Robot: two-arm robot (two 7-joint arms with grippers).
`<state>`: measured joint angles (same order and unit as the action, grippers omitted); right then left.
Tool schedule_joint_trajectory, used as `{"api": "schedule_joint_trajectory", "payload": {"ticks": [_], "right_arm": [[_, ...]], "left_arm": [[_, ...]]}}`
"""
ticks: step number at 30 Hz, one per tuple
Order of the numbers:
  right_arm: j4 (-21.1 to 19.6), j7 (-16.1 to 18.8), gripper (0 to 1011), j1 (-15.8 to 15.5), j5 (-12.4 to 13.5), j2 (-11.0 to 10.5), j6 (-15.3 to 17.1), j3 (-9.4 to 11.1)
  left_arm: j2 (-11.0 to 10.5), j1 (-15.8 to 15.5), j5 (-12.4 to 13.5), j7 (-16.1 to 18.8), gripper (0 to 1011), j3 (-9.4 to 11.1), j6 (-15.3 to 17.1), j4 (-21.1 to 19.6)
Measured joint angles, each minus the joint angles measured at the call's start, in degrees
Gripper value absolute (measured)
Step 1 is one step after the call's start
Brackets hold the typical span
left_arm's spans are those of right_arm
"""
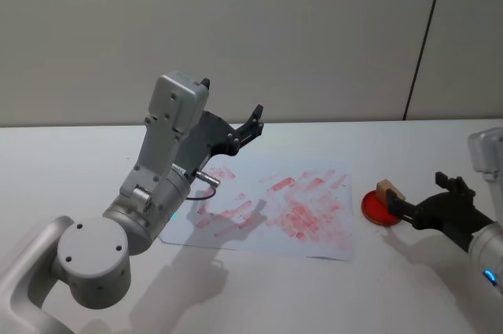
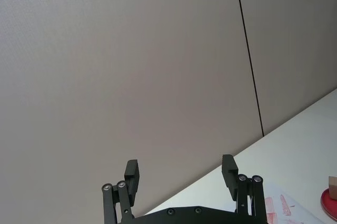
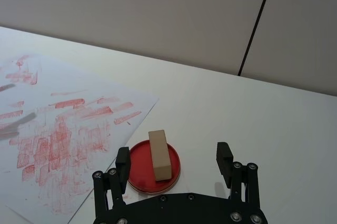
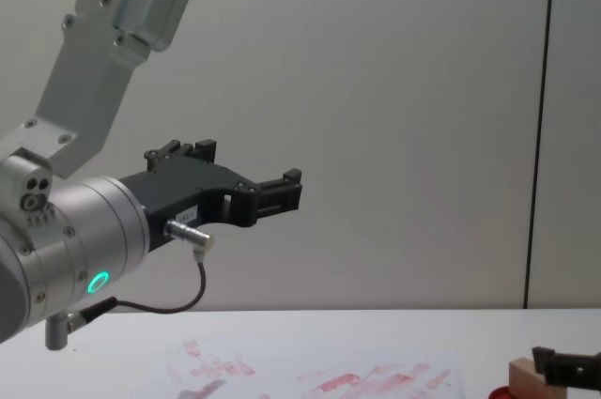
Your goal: Use the one hand to pick up the stamp and affix it onto the A4 paper.
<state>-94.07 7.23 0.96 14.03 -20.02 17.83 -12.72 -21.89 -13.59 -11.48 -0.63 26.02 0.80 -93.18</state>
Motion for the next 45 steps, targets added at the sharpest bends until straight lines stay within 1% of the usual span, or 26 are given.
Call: {"api": "schedule_joint_trajectory", "payload": {"ticks": [3,11,18,27,33,37,38,40,41,43,45], "right_arm": [[1.01,0.43,1001,0.71,-0.58,0.42,0.18,-0.27],[4.85,1.36,1001,3.22,-3.11,2.09,0.85,-1.17],[8.05,2.01,1001,5.33,-4.85,3.52,0.79,-1.92],[11.83,3.26,1001,7.7,-6.74,5.22,0.26,-2.92],[13.6,3.84,1001,8.76,-7.57,5.97,0.05,-3.35],[14.57,4.18,941,9.33,-8.0,6.39,-0.04,-3.56],[14.57,4.18,941,9.33,-8.0,6.39,-0.04,-3.56],[14.96,4.33,880,9.56,-8.16,6.56,-0.08,-3.66],[15.16,4.4,831,9.7,-8.24,6.65,-0.11,-3.7],[15.34,4.47,796,9.81,-8.31,6.72,-0.13,-3.75],[15.57,4.55,731,9.96,-8.42,6.84,-0.16,-3.82]], "left_arm": [[0.0,0.0,0.0,0.0,1002,0.0,0.0,0.0],[0.0,0.0,0.0,0.0,1002,0.0,0.0,0.0],[0.0,0.0,0.0,0.0,1001,0.0,0.0,0.0],[0.0,0.0,0.0,0.0,1001,0.0,0.0,0.0],[0.0,0.0,0.0,0.0,1001,0.0,0.0,0.0],[0.0,0.0,0.0,0.0,1001,0.0,0.0,0.0],[0.0,0.0,0.0,0.0,1001,0.0,0.0,0.0],[0.0,0.0,0.0,0.0,1002,0.0,0.0,0.0],[0.0,0.0,0.0,0.0,1001,0.0,0.0,0.0],[0.0,0.0,0.0,0.0,1001,0.0,0.0,0.0],[0.0,0.0,0.0,0.0,1001,0.0,0.0,0.0]]}}
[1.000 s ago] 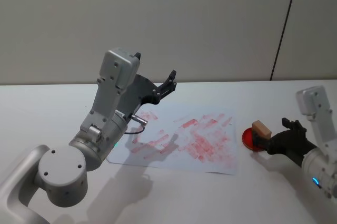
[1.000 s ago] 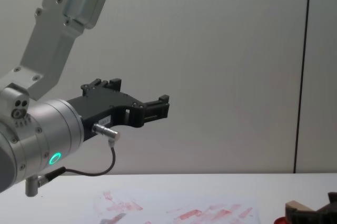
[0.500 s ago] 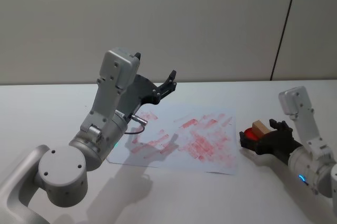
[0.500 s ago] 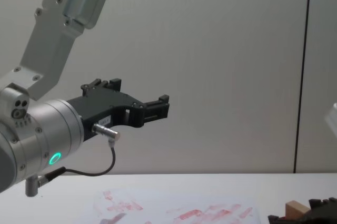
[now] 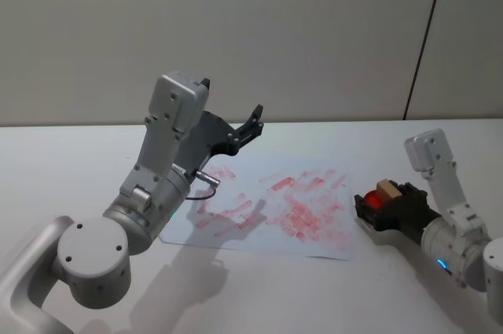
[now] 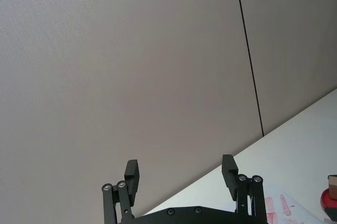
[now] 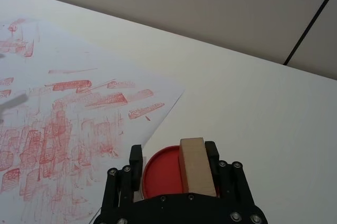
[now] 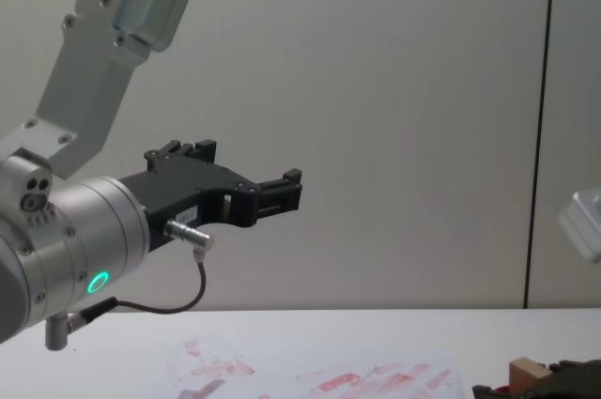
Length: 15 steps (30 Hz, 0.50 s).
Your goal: Use the one hand to pick up the stamp and affix it onto the A4 paper.
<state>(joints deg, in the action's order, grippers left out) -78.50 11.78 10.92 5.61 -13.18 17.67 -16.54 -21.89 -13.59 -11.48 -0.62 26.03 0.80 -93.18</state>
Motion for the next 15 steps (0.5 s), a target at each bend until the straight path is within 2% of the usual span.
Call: {"api": "schedule_joint_trajectory", "payload": {"ticks": [2,4,5,7,8,10,11,14,15], "right_arm": [[0.13,0.04,687,0.08,-0.06,0.05,-0.02,-0.03],[0.3,0.09,590,0.18,-0.16,0.13,-0.04,-0.07],[0.35,0.1,590,0.22,-0.19,0.16,-0.04,-0.08],[0.51,0.15,491,0.33,-0.25,0.22,-0.08,-0.12],[0.51,0.15,491,0.33,-0.25,0.22,-0.08,-0.12],[0.6,0.18,429,0.4,-0.3,0.25,-0.1,-0.15],[0.68,0.2,368,0.43,-0.33,0.29,-0.11,-0.17],[0.78,0.24,307,0.44,-0.37,0.33,-0.11,-0.2],[0.81,0.25,250,0.48,-0.39,0.34,-0.11,-0.21]], "left_arm": [[0.0,0.0,0.0,0.0,1001,0.0,0.0,0.0],[0.0,0.0,0.0,0.0,1001,0.0,0.0,0.0],[0.0,0.0,0.0,0.0,1001,0.0,0.0,0.0],[0.0,0.0,0.0,0.0,1002,0.0,0.0,0.0],[0.0,0.0,0.0,0.0,1001,0.0,0.0,0.0],[0.0,0.0,0.0,0.0,1002,0.0,0.0,0.0],[0.0,0.0,0.0,0.0,1002,0.0,0.0,0.0],[0.0,0.0,0.0,0.0,1001,0.0,0.0,0.0],[0.0,0.0,0.0,0.0,1001,0.0,0.0,0.0]]}}
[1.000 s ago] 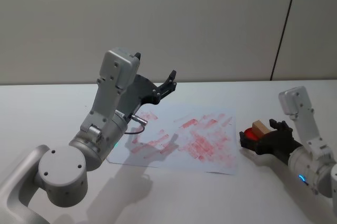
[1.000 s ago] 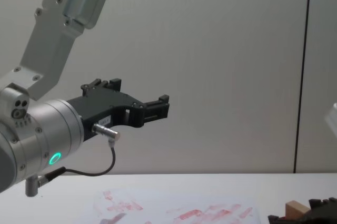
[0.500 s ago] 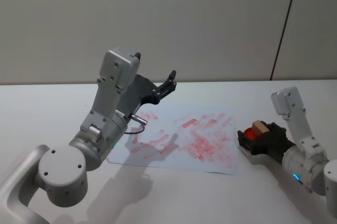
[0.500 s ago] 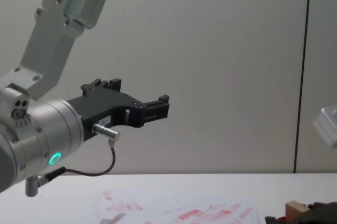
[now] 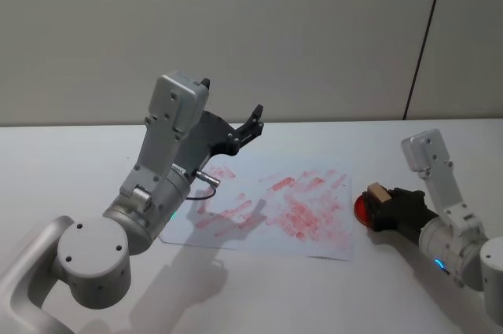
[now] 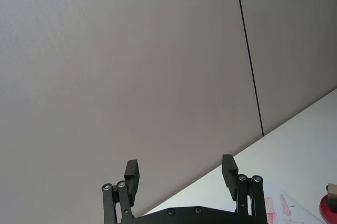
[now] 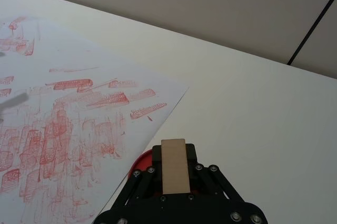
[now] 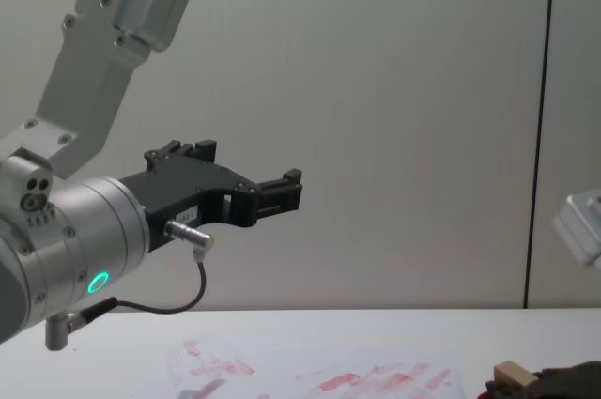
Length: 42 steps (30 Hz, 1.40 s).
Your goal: Use the one hand to pick up the stamp and affix it onto the A4 paper.
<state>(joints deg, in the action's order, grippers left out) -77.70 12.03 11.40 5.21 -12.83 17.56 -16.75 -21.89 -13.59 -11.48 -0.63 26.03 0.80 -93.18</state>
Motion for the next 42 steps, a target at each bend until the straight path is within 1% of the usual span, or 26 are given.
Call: {"api": "schedule_joint_trajectory", "payload": {"ticks": [3,8,14,17,18,20,24,29,31,32,34,37,42], "right_arm": [[0.07,0.03,219,0.04,-0.03,0.03,-0.01,-0.02],[0.08,0.13,219,0.12,-0.11,0.05,-0.32,-0.02],[0.08,0.74,220,0.64,-0.58,0.19,-2.04,-0.02],[0.03,1.57,220,1.22,-0.92,0.37,-3.67,-0.06],[0.03,1.57,221,1.22,-0.92,0.37,-3.67,-0.06],[-0.06,2.61,221,1.86,-1.11,0.7,-5.08,-0.21],[-0.11,3.75,220,2.65,-1.2,1.15,-6.32,-0.46],[0.17,6.42,221,4.17,-1.21,2.25,-7.79,-1.18],[0.6,7.59,221,4.9,-1.21,2.87,-8.01,-1.61],[0.6,7.59,221,4.9,-1.21,2.87,-8.01,-1.61],[1.32,9.27,220,5.83,-1.14,3.73,-7.98,-2.23],[1.86,10.36,220,6.41,-1.01,4.3,-7.63,-2.67],[3.34,12.53,221,7.52,-0.61,5.59,-5.98,-3.79]], "left_arm": [[0.0,0.0,0.0,0.0,1002,0.0,0.0,0.0],[0.0,0.0,0.0,0.0,1001,0.0,0.0,0.0],[0.0,0.0,0.0,0.0,1001,0.0,0.0,0.0],[0.0,0.0,0.0,0.0,1001,0.0,0.0,0.0],[0.0,0.0,0.0,0.0,1001,0.0,0.0,0.0],[0.0,0.0,0.0,0.0,1001,0.0,0.0,0.0],[0.0,0.0,0.0,0.0,1002,0.0,0.0,0.0],[0.0,0.0,0.0,0.0,1002,0.0,0.0,0.0],[0.0,0.0,0.0,0.0,1001,0.0,0.0,0.0],[0.0,0.0,0.0,0.0,1001,0.0,0.0,0.0],[0.0,0.0,0.0,0.0,1001,0.0,0.0,0.0],[0.0,0.0,0.0,-0.01,1001,0.0,0.0,0.0],[0.0,0.0,0.0,0.0,1002,0.0,0.0,0.0]]}}
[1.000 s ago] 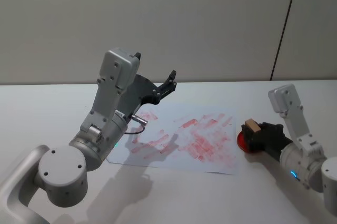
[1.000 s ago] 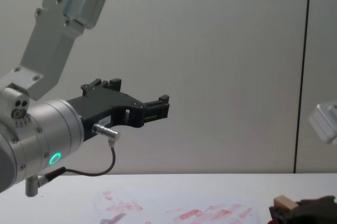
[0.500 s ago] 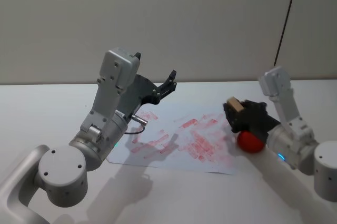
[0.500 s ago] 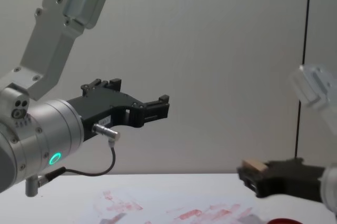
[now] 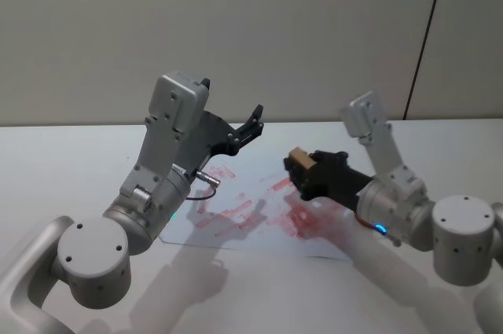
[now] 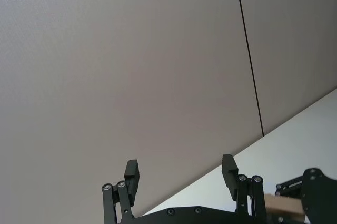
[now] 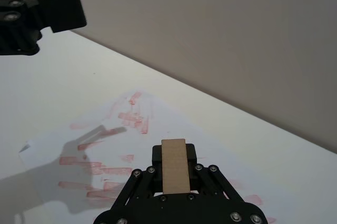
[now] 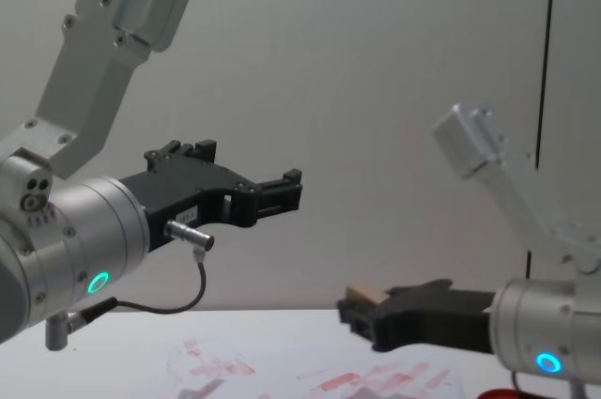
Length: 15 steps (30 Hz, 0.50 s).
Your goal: Use the one hand to pick up the stamp and affix it onto the A4 paper.
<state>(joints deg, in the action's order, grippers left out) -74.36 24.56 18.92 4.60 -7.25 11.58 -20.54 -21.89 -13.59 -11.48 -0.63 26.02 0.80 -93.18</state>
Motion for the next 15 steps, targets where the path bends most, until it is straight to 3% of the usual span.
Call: {"api": "schedule_joint_trajectory", "payload": {"ticks": [15], "right_arm": [[3.61,1.14,219,0.26,1.06,1.83,5.85,-2.43]], "left_arm": [[0.0,0.0,0.0,0.01,1001,0.0,0.0,0.0]]}}
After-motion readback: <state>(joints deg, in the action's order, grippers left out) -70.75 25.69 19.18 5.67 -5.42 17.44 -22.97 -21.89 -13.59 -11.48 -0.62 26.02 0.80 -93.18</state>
